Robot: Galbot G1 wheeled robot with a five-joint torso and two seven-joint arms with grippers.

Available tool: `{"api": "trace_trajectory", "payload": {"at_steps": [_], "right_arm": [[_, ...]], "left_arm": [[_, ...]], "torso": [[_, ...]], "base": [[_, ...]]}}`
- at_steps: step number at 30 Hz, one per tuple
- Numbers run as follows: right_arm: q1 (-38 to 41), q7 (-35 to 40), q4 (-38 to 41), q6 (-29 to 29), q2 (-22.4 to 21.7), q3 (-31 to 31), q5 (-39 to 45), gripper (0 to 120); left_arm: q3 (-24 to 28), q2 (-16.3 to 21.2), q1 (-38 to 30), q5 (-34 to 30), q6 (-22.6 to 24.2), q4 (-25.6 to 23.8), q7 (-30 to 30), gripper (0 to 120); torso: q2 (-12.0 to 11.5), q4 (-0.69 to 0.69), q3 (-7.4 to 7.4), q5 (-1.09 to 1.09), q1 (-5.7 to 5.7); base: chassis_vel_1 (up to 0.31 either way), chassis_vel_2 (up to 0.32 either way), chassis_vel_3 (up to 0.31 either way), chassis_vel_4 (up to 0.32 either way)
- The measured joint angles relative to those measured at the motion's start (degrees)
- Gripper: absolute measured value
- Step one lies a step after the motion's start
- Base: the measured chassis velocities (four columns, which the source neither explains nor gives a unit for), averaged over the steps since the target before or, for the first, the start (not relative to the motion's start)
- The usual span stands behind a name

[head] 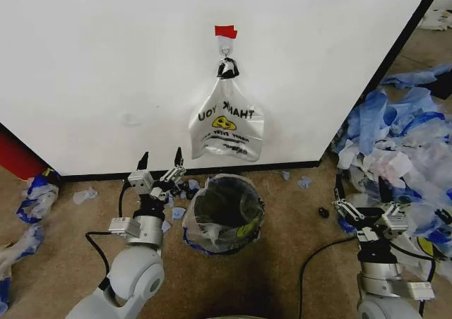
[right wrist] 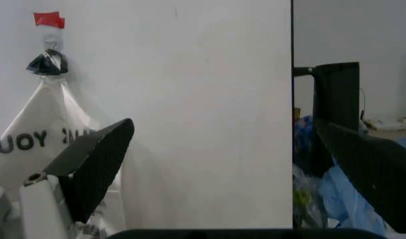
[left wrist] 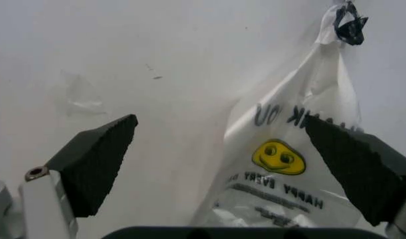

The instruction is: Pick up the garbage bag from the wall and place it over the trash bin.

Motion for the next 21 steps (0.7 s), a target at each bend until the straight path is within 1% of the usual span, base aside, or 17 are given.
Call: {"api": "trace_trajectory", "payload": {"at_steps": [21], "right_arm": [[0.0,0.0,0.0,0.0,0.0,0.0,0.0,100]], "left_arm": [[0.0,0.0,0.0,0.0,0.0,0.0,0.0,100]], "torso": [[0.0,0.0,0.0,0.0,0.0]], "base": [[0.0,0.0,0.0,0.0]]}}
